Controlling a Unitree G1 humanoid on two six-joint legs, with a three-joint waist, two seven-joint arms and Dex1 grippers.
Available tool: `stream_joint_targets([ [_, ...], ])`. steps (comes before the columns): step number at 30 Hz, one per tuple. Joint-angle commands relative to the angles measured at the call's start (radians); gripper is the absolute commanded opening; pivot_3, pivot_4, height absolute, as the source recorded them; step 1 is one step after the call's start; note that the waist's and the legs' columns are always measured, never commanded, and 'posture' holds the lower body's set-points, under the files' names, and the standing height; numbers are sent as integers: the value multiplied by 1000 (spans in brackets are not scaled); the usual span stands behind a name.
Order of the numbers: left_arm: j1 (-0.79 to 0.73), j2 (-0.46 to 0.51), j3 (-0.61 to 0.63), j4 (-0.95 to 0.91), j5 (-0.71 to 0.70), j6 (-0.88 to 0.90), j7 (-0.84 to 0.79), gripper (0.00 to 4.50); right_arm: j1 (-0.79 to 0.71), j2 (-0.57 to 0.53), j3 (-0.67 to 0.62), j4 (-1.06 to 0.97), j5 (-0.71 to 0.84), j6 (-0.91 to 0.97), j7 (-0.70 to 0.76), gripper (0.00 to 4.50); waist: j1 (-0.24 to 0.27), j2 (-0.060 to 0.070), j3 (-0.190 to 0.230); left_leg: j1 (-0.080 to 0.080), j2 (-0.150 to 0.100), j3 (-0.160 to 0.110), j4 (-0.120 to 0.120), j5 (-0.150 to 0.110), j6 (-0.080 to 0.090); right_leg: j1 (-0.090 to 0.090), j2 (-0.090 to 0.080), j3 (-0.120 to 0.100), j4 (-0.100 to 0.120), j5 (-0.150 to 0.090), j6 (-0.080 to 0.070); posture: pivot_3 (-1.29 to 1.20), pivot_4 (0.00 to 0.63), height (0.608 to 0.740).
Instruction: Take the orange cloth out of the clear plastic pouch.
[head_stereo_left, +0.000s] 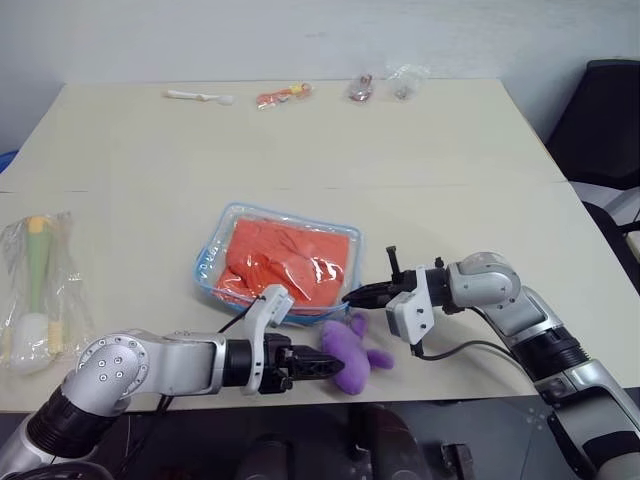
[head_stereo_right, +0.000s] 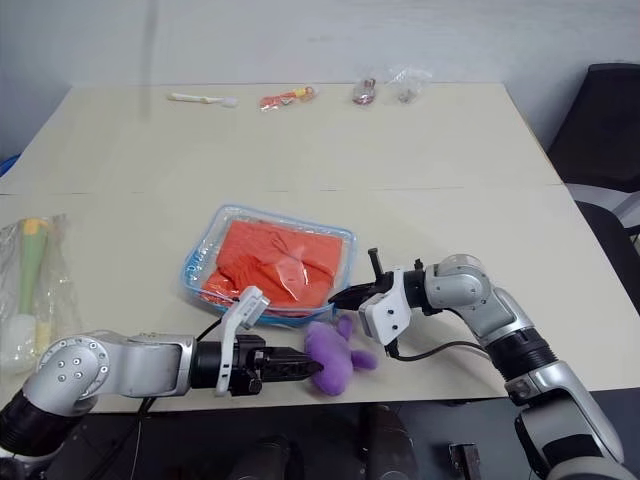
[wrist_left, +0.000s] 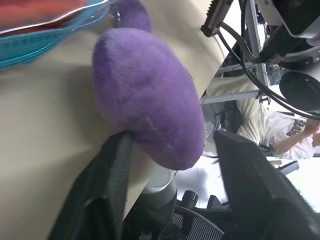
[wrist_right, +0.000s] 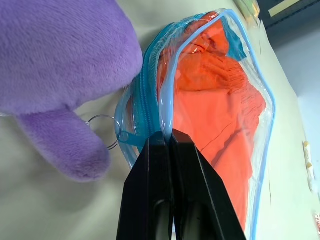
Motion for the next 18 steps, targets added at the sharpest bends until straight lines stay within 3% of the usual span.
stream_joint_targets([
  [1,5,21,-4,-2,-24,-14,11,1467,4,-7,-21,-23,2,-8,-18,0,0,0,0,0,0,0,0,0,0,0,0,0,0,0,0,0,150,740],
  [5,0,16,-5,7,-9,-35,42,251,7,-6,-22,-27,-1,-6,-24,0,1,0,0,0,0,-1,0,0,0,0,0,0,0,0,0,0,150,740],
  [18,14,40,40,7,21,-42,17,251,13,-17,-23,-33,3,-10,-32,0,0,0,0,0,0,-1,0,0,0,0,0,-1,-1,0,0,0,150,740],
])
